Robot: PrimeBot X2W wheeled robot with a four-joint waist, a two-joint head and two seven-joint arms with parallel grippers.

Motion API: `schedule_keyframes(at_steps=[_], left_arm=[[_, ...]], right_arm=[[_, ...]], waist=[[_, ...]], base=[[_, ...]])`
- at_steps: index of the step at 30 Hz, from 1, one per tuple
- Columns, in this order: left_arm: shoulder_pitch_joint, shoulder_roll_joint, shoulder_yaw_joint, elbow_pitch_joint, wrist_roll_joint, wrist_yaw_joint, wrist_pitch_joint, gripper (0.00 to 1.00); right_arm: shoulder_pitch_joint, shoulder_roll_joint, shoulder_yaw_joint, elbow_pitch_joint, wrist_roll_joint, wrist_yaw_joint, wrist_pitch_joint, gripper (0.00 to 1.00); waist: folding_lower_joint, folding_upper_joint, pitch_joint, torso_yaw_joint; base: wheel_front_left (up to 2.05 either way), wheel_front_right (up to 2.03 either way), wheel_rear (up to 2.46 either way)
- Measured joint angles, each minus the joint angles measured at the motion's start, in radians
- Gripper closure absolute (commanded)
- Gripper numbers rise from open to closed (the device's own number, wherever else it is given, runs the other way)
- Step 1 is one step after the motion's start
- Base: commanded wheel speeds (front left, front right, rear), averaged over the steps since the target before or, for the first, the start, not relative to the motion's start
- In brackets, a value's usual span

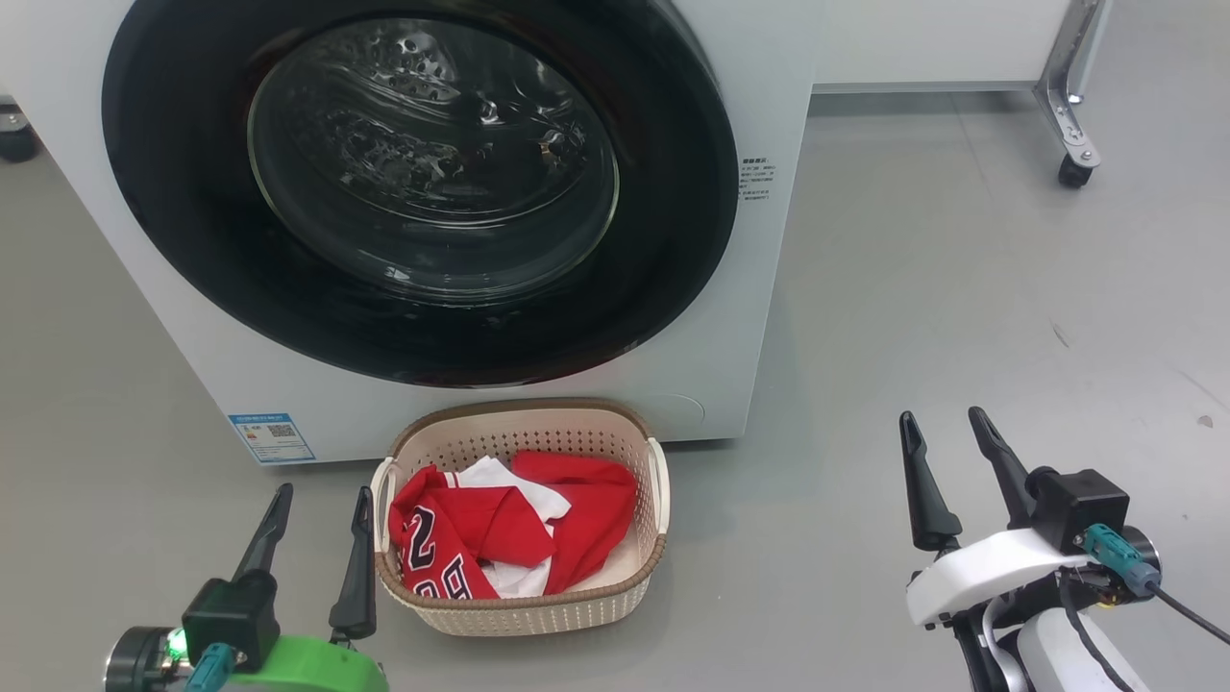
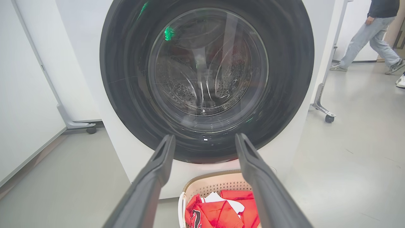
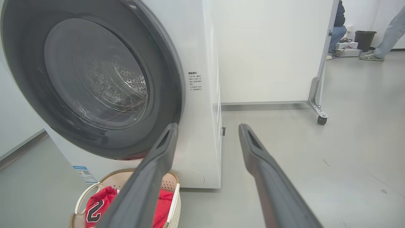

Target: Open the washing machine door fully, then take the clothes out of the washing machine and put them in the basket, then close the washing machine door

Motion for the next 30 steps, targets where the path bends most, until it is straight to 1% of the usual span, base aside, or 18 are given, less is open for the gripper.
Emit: schedule_keyframes(at_steps=[11, 30], left_arm=[[0.005, 0.003, -0.003, -0.016, 0.000, 0.000, 0.009, 0.00], [0.006, 0.004, -0.002, -0.033, 0.000, 0.000, 0.013, 0.00]], right_arm=[[0.044, -0.002, 0.000, -0.061, -0.009, -0.023, 0.000, 0.00], [0.090, -0.012, -0.006, -0.145, -0.009, -0.039, 0.000, 0.00]], waist=[[0.0000, 0.0000, 0.005, -0.002], [0.0000, 0.0000, 0.025, -0.003]], base=[[0.00, 0.00, 0.00], [0.00, 0.00, 0.00]])
